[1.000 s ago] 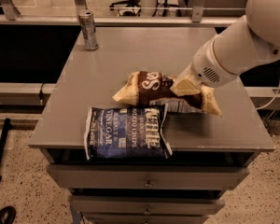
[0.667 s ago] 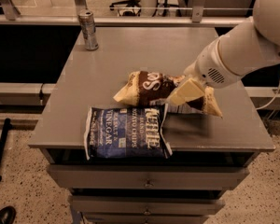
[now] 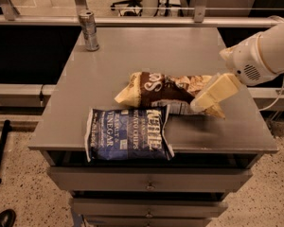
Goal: Move brown chip bag near blue chip bag
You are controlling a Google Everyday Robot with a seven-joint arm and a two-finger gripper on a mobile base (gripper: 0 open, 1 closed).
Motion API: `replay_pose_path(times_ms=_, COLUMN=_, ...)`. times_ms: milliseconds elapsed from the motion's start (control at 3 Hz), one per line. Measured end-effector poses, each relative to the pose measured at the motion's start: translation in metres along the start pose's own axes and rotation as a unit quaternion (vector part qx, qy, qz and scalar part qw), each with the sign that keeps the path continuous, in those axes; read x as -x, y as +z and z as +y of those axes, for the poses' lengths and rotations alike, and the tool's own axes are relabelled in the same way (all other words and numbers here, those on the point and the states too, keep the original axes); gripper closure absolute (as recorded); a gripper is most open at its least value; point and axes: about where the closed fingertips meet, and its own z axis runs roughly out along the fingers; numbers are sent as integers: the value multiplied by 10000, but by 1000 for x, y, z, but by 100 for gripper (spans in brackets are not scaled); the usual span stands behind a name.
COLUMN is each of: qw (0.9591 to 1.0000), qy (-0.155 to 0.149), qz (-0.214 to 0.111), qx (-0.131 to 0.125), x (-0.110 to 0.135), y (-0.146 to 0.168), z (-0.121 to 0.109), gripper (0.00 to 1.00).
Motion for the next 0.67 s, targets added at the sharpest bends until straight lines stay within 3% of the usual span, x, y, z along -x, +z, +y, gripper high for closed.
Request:
replay_pose_path(times_ms=333, qw=9984, qy=-315, qz=-408, qx=234, x=-16, y=-22, z=-32, gripper=0)
replay_pose_path(times_ms=667, qw=9921, qy=-1057, qz=-637, qx=206, x=-23, y=-61, z=-61, gripper=0)
